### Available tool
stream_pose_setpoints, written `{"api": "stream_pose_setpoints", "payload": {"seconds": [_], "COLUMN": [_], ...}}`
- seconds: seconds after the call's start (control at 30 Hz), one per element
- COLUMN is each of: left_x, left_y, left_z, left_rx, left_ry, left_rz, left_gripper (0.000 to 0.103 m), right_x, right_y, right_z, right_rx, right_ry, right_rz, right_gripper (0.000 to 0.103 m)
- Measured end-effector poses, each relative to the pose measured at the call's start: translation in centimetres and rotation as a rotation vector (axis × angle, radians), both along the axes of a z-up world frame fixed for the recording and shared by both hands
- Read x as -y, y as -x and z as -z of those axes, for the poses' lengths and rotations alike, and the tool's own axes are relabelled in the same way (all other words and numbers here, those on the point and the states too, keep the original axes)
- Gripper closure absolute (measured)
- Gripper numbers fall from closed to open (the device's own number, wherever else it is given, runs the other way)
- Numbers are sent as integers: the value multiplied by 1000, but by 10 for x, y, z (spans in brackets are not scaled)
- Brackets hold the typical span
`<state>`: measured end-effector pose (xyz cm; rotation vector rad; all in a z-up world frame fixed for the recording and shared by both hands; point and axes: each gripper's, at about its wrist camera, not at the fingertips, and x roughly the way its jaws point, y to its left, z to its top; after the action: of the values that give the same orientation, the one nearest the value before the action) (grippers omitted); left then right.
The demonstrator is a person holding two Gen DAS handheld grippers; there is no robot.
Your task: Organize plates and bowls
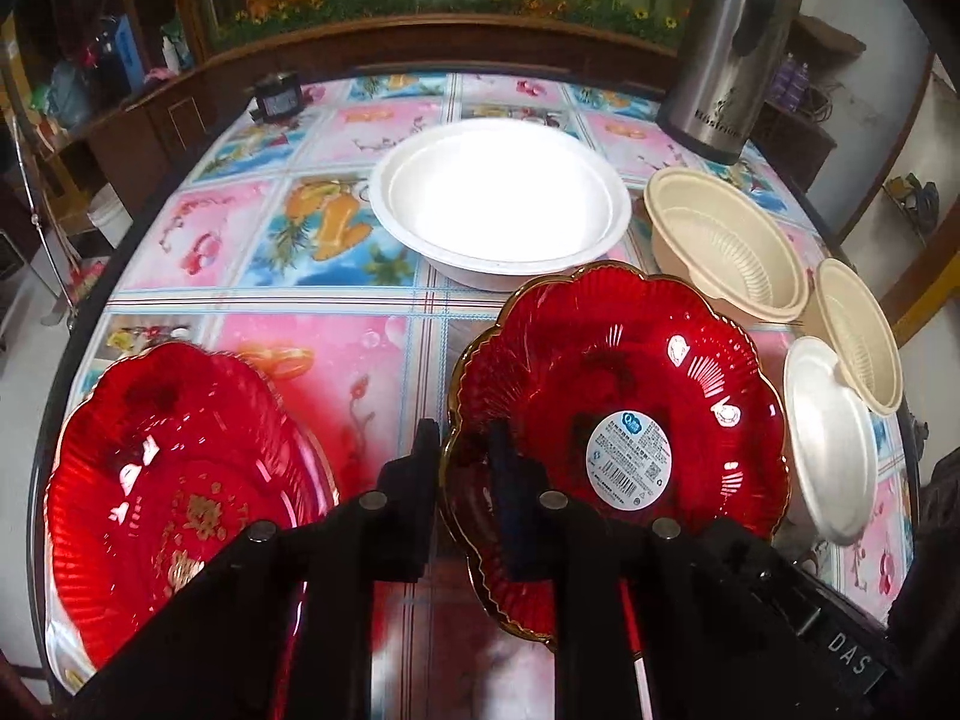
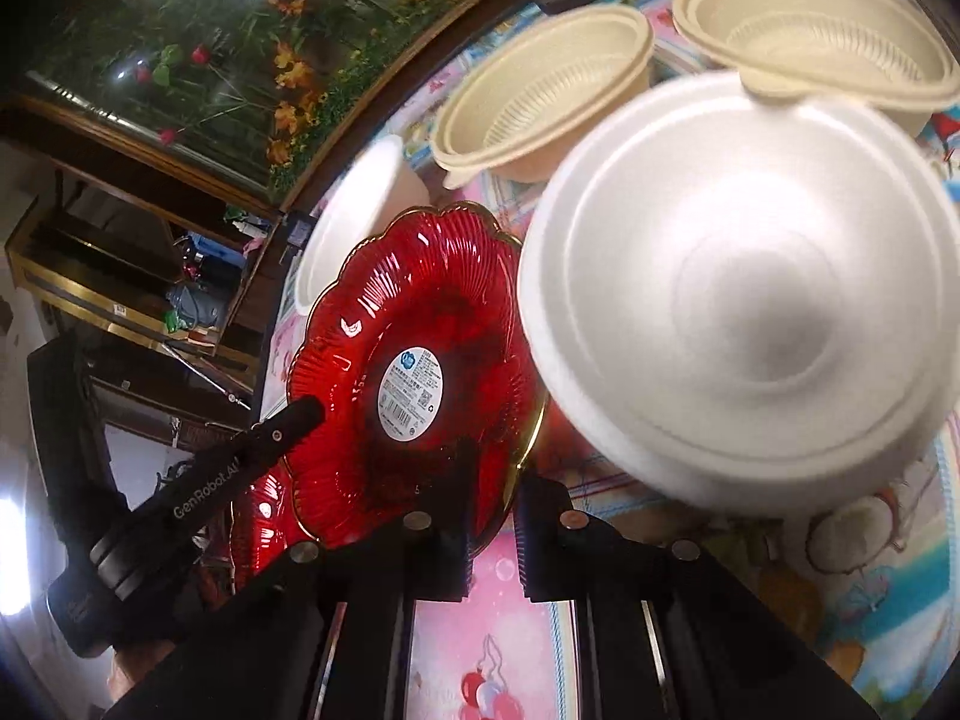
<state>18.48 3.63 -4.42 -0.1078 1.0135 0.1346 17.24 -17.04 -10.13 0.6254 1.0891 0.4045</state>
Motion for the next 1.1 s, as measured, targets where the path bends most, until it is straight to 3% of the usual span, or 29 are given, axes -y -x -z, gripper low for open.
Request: {"api": "stream_pose_setpoints", "payload": {"seconds": [0.5,1.1], "left_x": [-5,-34], "left_y": [56,105], "left_z": [-18,-39], "left_rx": [85,193], "left_ry": [39,50], "left_rz": [-21,-99], "left_gripper": [91,91], "right_x": [2,-27], "right_y": [43,77], "right_z": [-31,-65], "right_rx": [122,249], "right_ry": [65,121], "right_rz": [-22,-98], "right_gripper": [92,93]}}
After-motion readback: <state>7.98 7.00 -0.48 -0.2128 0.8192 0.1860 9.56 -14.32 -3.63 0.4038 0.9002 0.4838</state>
